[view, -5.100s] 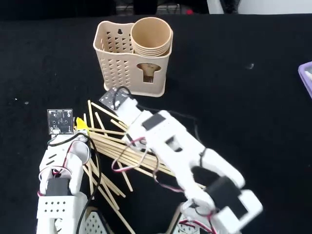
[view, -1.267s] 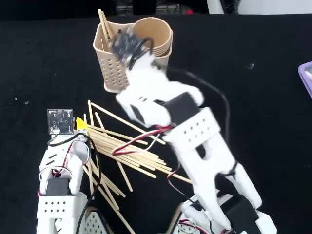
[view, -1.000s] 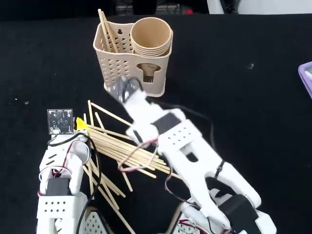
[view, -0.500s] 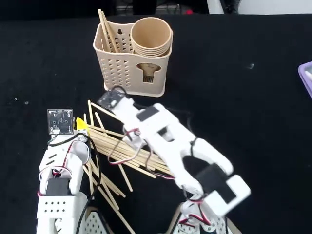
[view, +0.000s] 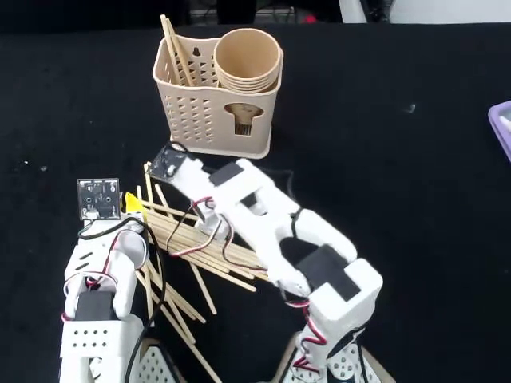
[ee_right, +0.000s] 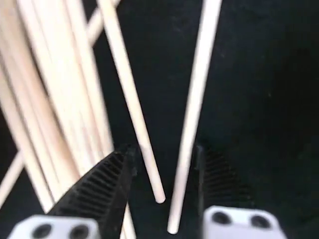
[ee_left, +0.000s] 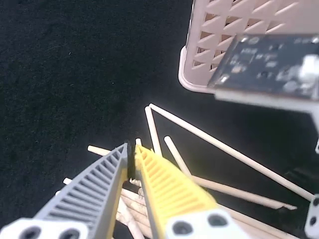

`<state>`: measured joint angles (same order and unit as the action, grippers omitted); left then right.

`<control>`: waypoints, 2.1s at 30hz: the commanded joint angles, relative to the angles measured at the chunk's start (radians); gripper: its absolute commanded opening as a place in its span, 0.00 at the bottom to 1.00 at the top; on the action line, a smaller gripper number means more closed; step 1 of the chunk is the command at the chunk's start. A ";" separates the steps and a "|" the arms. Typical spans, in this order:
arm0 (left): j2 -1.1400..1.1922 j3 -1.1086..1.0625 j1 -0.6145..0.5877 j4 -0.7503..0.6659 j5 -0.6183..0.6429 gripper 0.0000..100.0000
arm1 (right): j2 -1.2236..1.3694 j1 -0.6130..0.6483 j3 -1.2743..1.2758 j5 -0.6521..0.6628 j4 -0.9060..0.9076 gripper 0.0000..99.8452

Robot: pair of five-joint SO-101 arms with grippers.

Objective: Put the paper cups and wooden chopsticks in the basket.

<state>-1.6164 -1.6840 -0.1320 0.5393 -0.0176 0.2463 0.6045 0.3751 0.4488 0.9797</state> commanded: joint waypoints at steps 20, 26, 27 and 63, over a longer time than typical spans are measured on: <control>-0.011 -0.024 0.001 0.005 0.002 0.03 | -0.153 -0.038 -0.030 0.005 0.100 0.08; -0.011 -0.024 0.001 0.005 0.002 0.03 | -0.021 0.003 -0.068 -0.008 0.005 0.23; -0.011 -0.024 0.001 0.005 0.002 0.03 | 0.002 0.003 -0.084 -0.008 0.002 0.21; -0.011 -0.005 -0.122 0.006 0.011 0.03 | 0.028 0.021 -0.159 -0.071 -0.052 0.21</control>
<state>-1.6164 -1.6840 -0.2133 0.5393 -0.0176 0.2248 0.6122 0.2892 0.3890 0.9613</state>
